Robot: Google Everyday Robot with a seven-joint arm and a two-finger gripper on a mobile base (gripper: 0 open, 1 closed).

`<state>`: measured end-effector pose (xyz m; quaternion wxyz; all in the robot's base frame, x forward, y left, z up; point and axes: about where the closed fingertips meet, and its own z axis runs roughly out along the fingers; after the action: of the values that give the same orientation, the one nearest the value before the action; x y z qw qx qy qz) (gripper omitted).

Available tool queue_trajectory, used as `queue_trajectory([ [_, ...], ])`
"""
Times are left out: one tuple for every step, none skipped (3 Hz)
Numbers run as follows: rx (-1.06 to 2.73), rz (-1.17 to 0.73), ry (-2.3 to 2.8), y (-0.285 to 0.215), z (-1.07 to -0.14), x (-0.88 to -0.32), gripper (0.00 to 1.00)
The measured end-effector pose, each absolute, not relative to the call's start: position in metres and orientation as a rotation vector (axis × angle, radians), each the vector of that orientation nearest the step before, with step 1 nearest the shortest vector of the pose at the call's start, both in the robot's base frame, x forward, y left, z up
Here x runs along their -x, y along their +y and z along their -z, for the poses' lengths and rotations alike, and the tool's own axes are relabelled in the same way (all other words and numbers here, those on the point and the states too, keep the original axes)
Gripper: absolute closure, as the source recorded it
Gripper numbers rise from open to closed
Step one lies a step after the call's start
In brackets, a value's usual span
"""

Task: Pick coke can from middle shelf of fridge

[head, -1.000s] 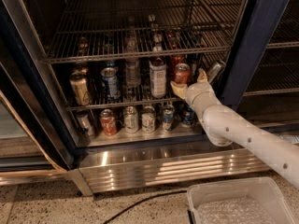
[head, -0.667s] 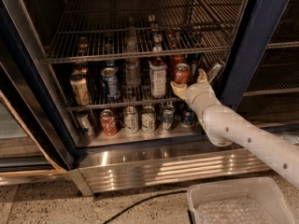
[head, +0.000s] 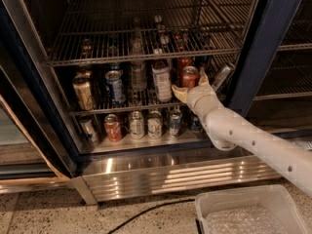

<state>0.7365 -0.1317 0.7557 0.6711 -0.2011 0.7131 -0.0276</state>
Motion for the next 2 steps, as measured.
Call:
queue_trajectory([
  [0.45,0.067,1.606,-0.1329,-0.7561,-0.738,0.29],
  [0.443,0.078,1.61,-0.1383,-0.7553,-0.7399,0.28],
])
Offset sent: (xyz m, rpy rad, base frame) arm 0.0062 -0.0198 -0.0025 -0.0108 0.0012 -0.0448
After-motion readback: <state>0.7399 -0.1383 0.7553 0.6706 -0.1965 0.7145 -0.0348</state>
